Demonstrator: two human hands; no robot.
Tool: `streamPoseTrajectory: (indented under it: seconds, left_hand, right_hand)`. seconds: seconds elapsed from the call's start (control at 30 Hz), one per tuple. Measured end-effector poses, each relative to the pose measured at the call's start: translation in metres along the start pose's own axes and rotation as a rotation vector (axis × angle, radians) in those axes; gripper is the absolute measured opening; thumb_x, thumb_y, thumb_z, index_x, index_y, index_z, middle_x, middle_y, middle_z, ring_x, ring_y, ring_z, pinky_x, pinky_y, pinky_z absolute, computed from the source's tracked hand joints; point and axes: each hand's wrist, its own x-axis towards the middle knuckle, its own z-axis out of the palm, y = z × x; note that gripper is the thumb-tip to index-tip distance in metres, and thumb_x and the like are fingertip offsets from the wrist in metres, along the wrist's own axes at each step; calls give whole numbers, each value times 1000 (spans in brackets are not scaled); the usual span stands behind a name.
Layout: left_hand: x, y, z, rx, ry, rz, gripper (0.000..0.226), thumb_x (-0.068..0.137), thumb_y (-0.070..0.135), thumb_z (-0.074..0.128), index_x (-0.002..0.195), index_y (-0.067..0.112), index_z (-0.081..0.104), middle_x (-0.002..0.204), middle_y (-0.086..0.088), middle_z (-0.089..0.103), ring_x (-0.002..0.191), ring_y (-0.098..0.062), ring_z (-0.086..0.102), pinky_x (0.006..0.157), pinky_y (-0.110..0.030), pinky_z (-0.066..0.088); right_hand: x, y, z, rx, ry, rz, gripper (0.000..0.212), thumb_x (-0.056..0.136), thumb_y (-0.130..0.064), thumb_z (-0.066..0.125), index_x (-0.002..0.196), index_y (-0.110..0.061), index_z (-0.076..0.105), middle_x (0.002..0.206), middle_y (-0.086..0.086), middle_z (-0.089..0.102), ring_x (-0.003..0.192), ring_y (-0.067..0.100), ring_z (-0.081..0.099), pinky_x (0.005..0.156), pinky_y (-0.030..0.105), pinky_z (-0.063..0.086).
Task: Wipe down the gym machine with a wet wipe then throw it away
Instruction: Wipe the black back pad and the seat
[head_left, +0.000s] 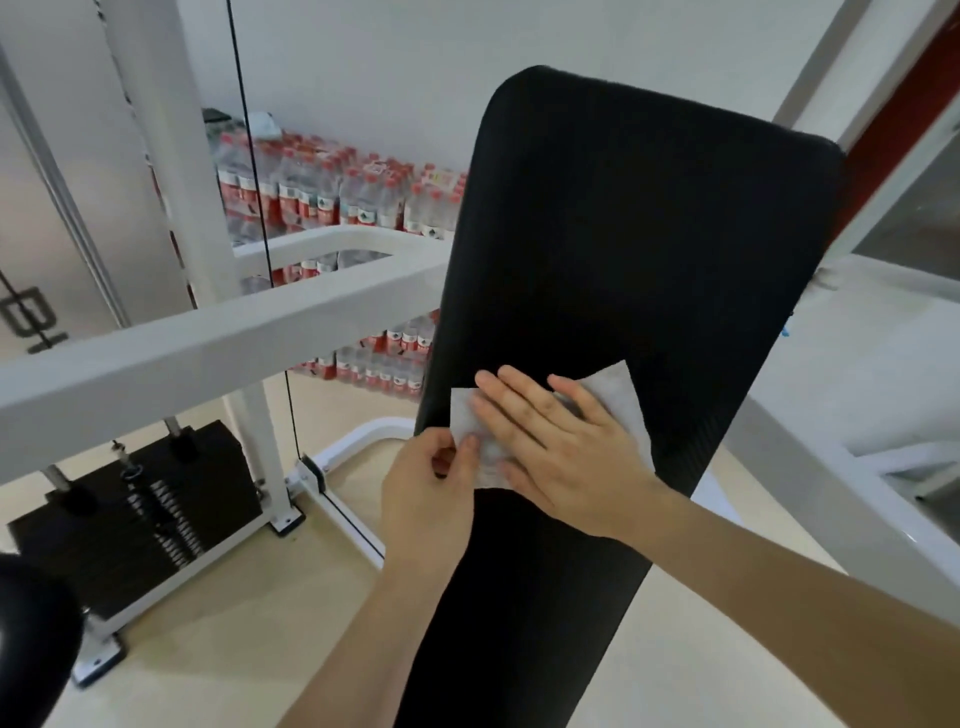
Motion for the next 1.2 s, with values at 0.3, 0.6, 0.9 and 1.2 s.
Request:
streamPoseTrajectory:
  seconds: [0.3, 0.6, 0.9, 1.2]
  left_hand:
    - [30, 12, -27, 270, -18, 77, 18, 87, 31, 63, 73, 20, 64, 64, 5, 62, 66, -11, 59, 66, -29, 48]
    - [52, -21, -51, -55, 40, -25, 9, 83, 25, 73, 77, 26, 65, 71, 5, 64, 66, -6, 57, 65, -21, 47]
    - [-16, -163, -36, -96, -86, -333, 31, 94, 5, 50, 90, 33, 62, 82, 15, 68, 89, -13, 66, 81, -30, 52]
    - [-51, -175, -39, 33, -222, -402, 58, 86, 5, 46, 132, 40, 47, 117, 15, 60, 107, -12, 57, 94, -35, 49]
  right_hand:
    - [16, 25, -5, 14, 212, -508, 39, 99, -8, 53, 138, -9, 52, 148, 11, 46, 140, 27, 39, 114, 42, 34]
    - [47, 10, 3, -231, -22, -453, 61, 104, -37, 26, 155, -7, 11, 162, 13, 7, 150, 26, 7, 122, 40, 6]
    - [-4, -142, 87, -286, -265, -508, 62, 101, -39, 26, 152, -3, 24, 159, 14, 23, 149, 28, 13, 120, 47, -3]
    - [95, -68, 22, -271, -28, -147, 51, 101, -38, 36, 84, -5, 71, 85, 12, 68, 91, 29, 60, 107, 42, 28]
